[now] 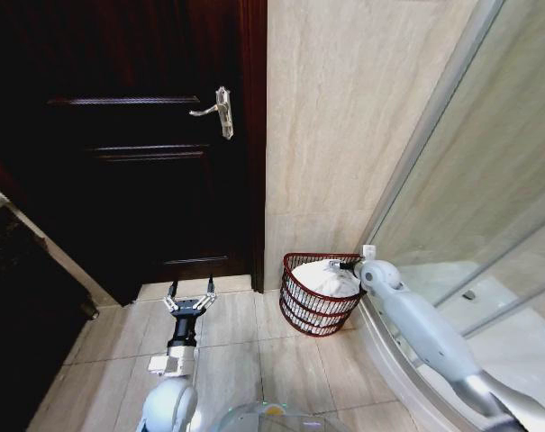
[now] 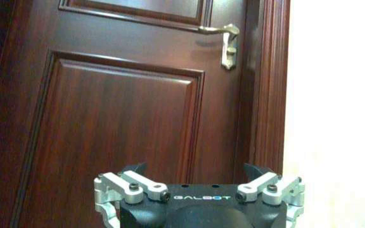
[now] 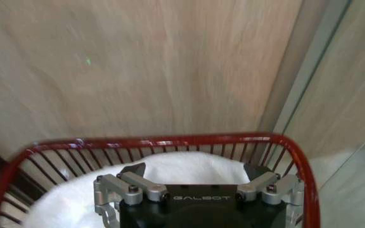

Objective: Discard the used towel into the hamper.

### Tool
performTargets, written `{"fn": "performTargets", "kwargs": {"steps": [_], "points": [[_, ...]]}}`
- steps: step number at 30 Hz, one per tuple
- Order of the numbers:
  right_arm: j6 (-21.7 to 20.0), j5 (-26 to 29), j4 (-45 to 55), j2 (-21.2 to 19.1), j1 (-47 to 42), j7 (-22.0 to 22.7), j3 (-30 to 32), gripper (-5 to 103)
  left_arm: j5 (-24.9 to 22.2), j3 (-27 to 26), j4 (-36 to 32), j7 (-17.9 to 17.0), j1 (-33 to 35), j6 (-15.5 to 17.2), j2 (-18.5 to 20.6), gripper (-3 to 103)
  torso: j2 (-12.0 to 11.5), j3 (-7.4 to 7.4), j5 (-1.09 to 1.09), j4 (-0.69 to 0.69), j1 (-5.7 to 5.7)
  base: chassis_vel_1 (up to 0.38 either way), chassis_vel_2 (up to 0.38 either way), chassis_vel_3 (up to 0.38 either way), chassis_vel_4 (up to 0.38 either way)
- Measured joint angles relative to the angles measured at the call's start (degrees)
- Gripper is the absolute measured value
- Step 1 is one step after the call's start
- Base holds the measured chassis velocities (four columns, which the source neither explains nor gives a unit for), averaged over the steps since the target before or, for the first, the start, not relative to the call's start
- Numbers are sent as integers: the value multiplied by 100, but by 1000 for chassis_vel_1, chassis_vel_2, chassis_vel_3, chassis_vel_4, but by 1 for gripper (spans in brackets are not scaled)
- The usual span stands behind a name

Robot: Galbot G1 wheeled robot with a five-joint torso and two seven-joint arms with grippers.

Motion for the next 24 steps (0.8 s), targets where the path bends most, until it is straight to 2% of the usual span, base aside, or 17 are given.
{"fn": "performTargets", "kwargs": {"steps": [5,8,9,10,12,13,14,16,17,19,20,23,24], "points": [[616,-648,895,-47,-790,11,473,100,-28,-68,-49,1,6,34,18,100,0,0,0,-2,0,0,0,0,0],[1432,-1551,1275,69,-1262,-139,680,100,-75,-112,-50,7,8,121,19,100,1,-1,0,-1,0,0,0,0,0],[2095,-2184,1375,197,-1548,-303,775,100,-143,-123,-50,25,-7,164,16,100,1,-1,-1,1,0,0,0,0,0],[2095,-2184,1375,197,-1548,-303,775,100,-143,-123,-50,25,-7,164,16,100,1,-1,-1,1,0,0,0,0,0],[2789,-3021,1488,406,-1966,-553,910,100,-246,-131,-23,50,-66,218,20,100,1,0,1,1,0,0,0,0,0],[2888,-3252,1617,542,-2195,-638,1018,100,-295,-141,1,71,-106,250,19,100,1,0,-1,0,0,0,0,0,0],[2888,-3252,1617,542,-2195,-638,1018,100,-295,-141,1,71,-106,250,19,100,1,0,-1,0,0,0,0,0,0],[2970,-3740,1894,859,-2702,-734,1279,100,-394,-204,6,153,-168,469,-15,100,1,0,0,-1,0,0,0,0,0],[2970,-3740,1894,859,-2702,-734,1279,100,-394,-204,6,153,-168,469,-15,100,1,0,0,-1,0,0,0,0,0],[3236,-4366,2045,1178,-3120,-911,1553,100,-487,-228,-64,250,-174,689,-36,100,1,-1,-2,-1,0,0,0,0,0],[3236,-4366,2045,1178,-3120,-911,1553,100,-487,-228,-64,250,-174,689,-36,100,1,-1,-2,-1,0,0,0,0,0],[3792,-5241,2147,1560,-3616,-1061,1768,100,-581,-287,-129,497,-154,936,-21,100,5,1,-2,-1,0,0,0,0,0],[3792,-5241,2147,1560,-3616,-1061,1768,100,-581,-287,-129,497,-154,936,-21,100,5,1,-2,-1,0,0,0,0,0]]}}
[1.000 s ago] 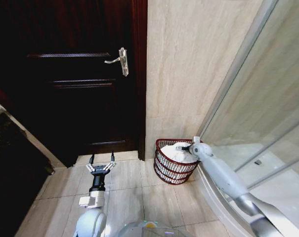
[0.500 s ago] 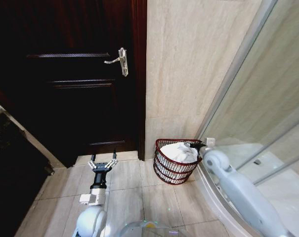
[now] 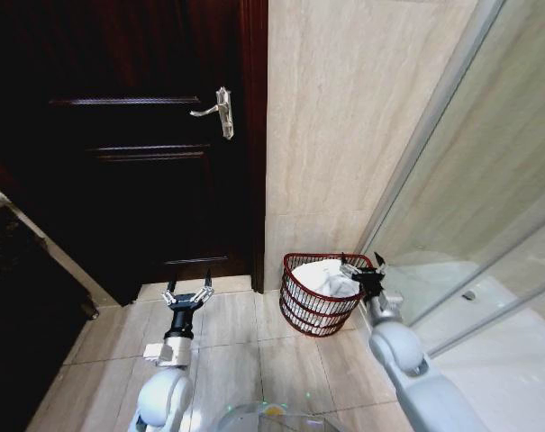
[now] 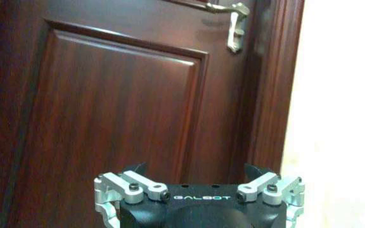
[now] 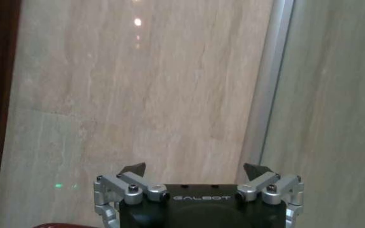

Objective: Discard the used towel into the hamper.

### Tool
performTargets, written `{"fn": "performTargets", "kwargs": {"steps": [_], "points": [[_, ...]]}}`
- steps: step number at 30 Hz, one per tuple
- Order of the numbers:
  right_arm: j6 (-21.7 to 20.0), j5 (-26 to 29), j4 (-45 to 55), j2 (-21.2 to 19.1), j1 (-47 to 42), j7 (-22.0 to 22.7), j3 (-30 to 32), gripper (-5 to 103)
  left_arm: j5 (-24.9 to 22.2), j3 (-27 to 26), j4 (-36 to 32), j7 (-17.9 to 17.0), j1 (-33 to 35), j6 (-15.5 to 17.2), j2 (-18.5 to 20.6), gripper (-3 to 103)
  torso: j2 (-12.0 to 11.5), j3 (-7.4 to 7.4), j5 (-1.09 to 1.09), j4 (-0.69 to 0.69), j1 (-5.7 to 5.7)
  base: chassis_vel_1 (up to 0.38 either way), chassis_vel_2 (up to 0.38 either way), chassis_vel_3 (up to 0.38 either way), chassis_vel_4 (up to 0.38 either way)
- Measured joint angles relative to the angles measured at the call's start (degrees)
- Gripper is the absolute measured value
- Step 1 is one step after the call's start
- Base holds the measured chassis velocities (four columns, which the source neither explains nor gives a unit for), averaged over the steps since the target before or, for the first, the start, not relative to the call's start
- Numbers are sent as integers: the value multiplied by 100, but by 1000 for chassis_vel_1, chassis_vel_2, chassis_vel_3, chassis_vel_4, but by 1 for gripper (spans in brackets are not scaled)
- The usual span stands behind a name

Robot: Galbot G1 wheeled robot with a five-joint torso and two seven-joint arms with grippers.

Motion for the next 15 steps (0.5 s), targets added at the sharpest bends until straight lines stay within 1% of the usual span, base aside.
{"fn": "performTargets", "kwargs": {"steps": [2,3,4,7,8,11,12,13,15], "points": [[356,-473,38,260,-260,-11,64,100,-40,-83,-24,114,5,191,77,100,34,19,2,0,13,0,0,0,0],[438,-617,58,386,-339,-18,101,100,-73,-108,-33,125,5,274,122,100,56,34,0,1,21,0,0,0,0],[438,-617,58,386,-339,-18,101,100,-73,-108,-33,125,5,274,122,100,56,34,0,1,21,0,0,0,0],[697,-995,79,798,-516,-7,211,100,-139,-157,-34,150,-55,426,245,100,149,94,1,1,55,0,0,0,0],[697,-995,79,798,-516,-7,211,100,-139,-157,-34,150,-55,426,245,100,149,94,1,1,55,0,0,0,0],[805,-1139,122,1136,-677,5,357,100,-144,-171,-26,174,-135,506,312,100,241,146,1,1,96,0,0,0,0],[810,-1143,165,1217,-736,-13,402,100,-145,-170,-26,177,-156,528,326,100,271,163,1,1,108,0,0,0,0],[810,-1143,165,1217,-736,-13,402,100,-145,-170,-26,177,-156,528,326,100,271,163,1,1,108,0,0,0,0],[836,-1158,261,1386,-902,-99,498,100,-147,-149,-27,179,-206,573,347,100,344,205,1,0,140,0,0,0,0]]}}
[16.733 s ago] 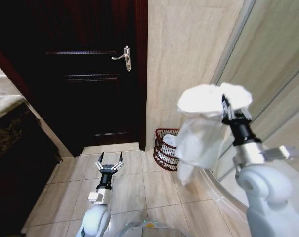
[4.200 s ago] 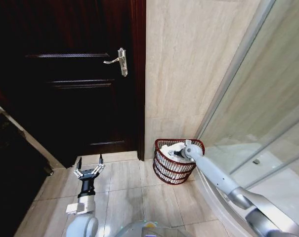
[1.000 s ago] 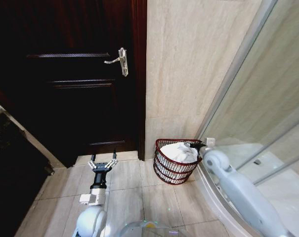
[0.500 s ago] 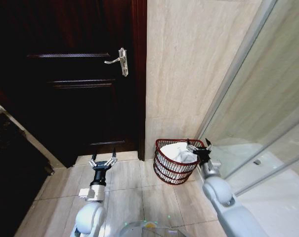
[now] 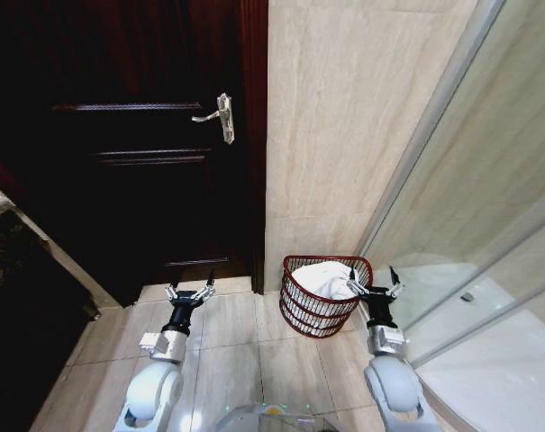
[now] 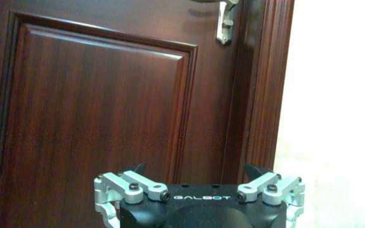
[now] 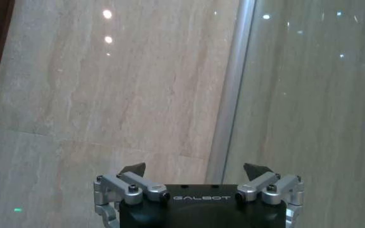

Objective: Discard the used towel into the hamper.

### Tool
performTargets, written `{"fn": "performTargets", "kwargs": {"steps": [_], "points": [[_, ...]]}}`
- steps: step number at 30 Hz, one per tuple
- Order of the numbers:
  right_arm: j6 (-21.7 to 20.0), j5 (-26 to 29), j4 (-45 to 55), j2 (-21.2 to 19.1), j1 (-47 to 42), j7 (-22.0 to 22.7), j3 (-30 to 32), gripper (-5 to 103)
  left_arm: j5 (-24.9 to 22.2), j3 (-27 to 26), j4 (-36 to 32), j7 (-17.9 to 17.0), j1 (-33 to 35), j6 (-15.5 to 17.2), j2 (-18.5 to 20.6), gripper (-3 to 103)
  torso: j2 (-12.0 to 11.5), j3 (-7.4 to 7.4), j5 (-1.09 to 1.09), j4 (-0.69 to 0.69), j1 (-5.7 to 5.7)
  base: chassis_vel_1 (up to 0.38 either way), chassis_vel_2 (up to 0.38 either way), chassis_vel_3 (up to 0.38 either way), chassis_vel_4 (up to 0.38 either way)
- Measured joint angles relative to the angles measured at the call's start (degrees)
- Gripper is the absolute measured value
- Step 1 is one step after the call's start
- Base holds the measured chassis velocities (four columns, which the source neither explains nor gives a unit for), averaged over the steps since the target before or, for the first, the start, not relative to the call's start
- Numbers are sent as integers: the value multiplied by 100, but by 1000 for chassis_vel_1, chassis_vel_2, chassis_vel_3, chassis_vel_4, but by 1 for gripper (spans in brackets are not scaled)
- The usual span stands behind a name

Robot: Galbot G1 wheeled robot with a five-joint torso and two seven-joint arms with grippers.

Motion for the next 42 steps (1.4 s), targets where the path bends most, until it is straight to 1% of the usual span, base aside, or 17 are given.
{"fn": "performTargets", "kwargs": {"steps": [5,12,15,17,22,26,29,32,34,37,38,42], "points": [[7,51,105,12,-161,-3,44,100,-6,52,0,-20,-22,16,-43,100,127,79,0,0,47,0,0,0,0],[-14,160,264,-61,-179,-35,60,100,14,27,1,-43,0,-8,-68,100,236,152,1,1,84,12,18,22,13],[-183,530,561,-119,-226,-16,-50,100,75,13,-32,-54,1,-34,-86,100,306,194,0,1,112,55,60,37,54],[-242,594,636,-148,-255,-13,-75,100,108,11,-44,-57,1,-48,-96,100,337,213,0,1,122,55,75,54,51],[-172,517,627,-187,-288,-31,-8,100,217,10,-60,-70,6,-67,-128,100,456,284,1,2,172,59,69,56,64],[-132,515,623,-178,-406,-61,22,100,249,17,-74,-87,11,-61,-163,100,545,338,1,0,206,23,27,25,25],[-171,497,621,-162,-465,-62,21,100,282,20,-52,-88,4,-77,-187,100,615,381,1,-1,234,30,28,33,39],[-345,481,632,-175,-477,-62,-19,100,320,28,1,-89,-3,-116,-227,100,721,445,1,2,275,60,57,48,44],[-354,472,632,-182,-473,-62,-31,100,327,29,15,-89,-9,-130,-237,100,746,459,1,2,286,63,67,47,60],[-309,428,588,-192,-434,-62,-49,100,338,35,47,-93,-22,-167,-254,100,806,491,1,1,314,26,40,45,60],[-226,383,524,-199,-381,-64,-54,100,400,39,95,-127,-43,-228,-254,100,845,510,1,2,333,0,0,0,0],[-122,374,447,-213,-316,-79,-79,100,522,28,159,-172,-108,-269,-246,100,897,545,1,1,353,0,0,0,0]]}}
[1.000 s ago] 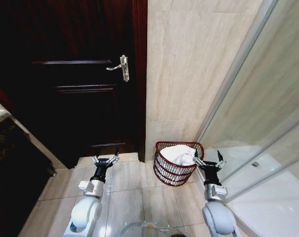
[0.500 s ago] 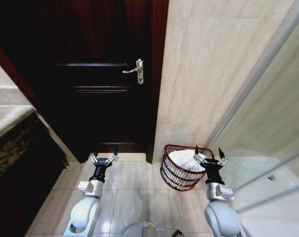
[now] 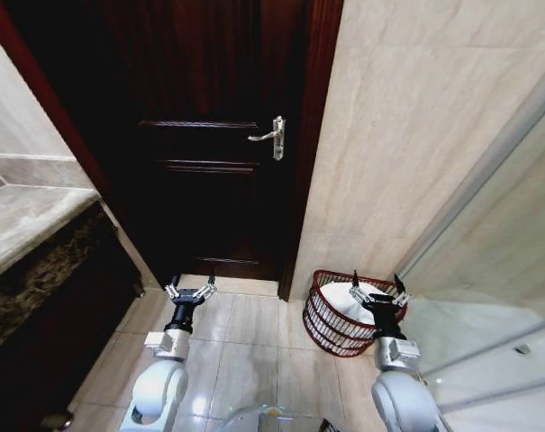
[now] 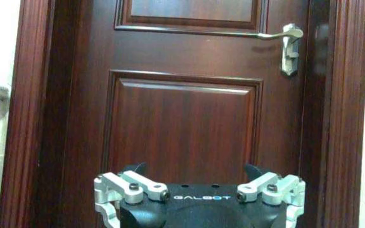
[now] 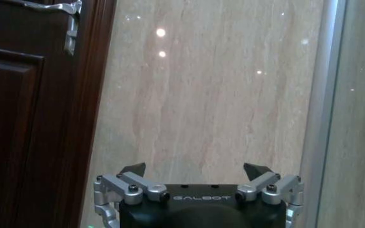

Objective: Discard the used towel into the hamper.

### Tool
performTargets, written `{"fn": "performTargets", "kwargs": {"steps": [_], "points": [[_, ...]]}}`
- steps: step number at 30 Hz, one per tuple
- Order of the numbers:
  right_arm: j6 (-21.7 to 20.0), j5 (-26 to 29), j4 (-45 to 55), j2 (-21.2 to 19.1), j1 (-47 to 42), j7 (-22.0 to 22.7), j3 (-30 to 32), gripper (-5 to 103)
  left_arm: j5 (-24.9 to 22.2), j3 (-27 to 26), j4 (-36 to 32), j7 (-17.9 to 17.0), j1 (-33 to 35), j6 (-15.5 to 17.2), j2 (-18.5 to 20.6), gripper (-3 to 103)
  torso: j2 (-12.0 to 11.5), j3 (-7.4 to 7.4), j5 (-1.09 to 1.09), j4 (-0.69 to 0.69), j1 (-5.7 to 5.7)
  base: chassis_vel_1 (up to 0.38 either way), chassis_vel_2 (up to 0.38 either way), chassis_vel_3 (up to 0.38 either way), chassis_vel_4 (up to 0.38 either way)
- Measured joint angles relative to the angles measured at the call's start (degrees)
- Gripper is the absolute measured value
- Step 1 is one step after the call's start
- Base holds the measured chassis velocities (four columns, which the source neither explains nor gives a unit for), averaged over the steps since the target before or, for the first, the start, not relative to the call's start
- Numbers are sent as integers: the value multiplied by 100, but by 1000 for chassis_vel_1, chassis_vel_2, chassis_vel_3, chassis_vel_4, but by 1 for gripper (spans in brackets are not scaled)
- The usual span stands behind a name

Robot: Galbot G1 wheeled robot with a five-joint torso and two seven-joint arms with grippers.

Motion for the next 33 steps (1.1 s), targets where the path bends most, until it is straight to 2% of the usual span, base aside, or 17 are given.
{"fn": "performTargets", "kwargs": {"steps": [15,33], "points": [[33,-41,-38,-27,-39,34,79,100,-26,55,2,-85,-117,87,36,100,307,173,0,-3,131,-20,-21,-20,-18],[100,-58,49,37,-78,36,-34,100,11,24,-77,-126,-2,26,-3,100,626,358,0,2,264,5,4,5,6]]}}
